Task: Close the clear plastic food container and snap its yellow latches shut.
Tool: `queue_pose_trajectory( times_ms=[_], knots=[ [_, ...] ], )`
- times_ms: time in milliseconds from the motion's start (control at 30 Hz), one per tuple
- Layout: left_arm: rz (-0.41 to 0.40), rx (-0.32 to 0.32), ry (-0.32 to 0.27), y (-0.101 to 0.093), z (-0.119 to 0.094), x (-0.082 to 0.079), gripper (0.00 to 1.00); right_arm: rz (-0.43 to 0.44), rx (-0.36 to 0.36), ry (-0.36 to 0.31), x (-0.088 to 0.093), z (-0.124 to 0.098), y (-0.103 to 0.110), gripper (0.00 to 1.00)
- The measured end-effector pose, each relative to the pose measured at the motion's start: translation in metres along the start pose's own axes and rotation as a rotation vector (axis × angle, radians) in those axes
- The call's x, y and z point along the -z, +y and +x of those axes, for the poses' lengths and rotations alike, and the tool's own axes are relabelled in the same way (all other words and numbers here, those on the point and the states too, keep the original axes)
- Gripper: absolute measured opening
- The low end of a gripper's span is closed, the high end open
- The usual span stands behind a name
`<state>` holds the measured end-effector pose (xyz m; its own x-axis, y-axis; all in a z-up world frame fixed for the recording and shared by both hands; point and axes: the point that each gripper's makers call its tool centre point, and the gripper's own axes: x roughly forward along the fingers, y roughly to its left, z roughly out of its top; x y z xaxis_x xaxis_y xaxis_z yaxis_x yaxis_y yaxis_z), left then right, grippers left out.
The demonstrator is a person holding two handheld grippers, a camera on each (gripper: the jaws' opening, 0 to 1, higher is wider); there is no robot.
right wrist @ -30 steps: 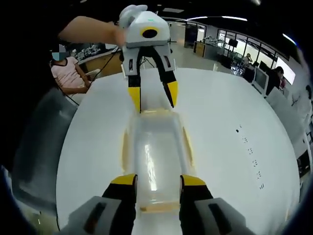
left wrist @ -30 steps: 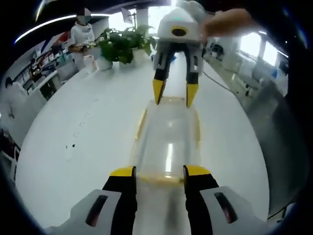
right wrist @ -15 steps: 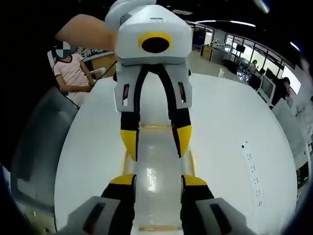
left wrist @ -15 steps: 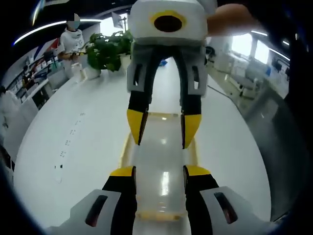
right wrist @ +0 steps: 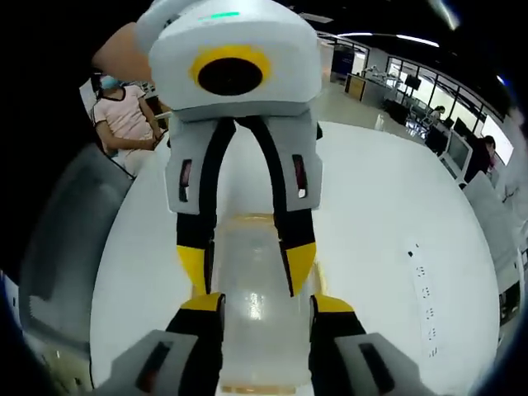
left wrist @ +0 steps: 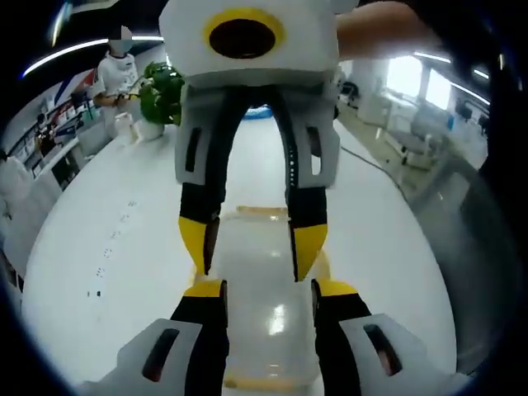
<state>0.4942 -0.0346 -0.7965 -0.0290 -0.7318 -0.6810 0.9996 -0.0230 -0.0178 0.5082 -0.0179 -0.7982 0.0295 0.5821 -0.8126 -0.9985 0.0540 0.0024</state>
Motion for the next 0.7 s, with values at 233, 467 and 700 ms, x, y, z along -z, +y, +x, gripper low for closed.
queue_pose_trajectory(
  times_ms=[233, 467, 700],
  knots=[
    [0.019, 0.015, -0.008, -0.012, 0.003, -0.004, 0.39, 0.0, 0.001, 0.007, -0.002, 0.001, -0.005, 0.43],
    [0.044, 0.006, 0.001, -0.017, 0.003, -0.004, 0.4, 0.005, -0.01, 0.021, -0.001, 0.005, -0.008, 0.52],
    [0.099, -0.012, 0.043, -0.018, 0.008, 0.003, 0.42, 0.016, -0.033, 0.035, 0.001, 0.005, -0.008, 0.57]
  ],
)
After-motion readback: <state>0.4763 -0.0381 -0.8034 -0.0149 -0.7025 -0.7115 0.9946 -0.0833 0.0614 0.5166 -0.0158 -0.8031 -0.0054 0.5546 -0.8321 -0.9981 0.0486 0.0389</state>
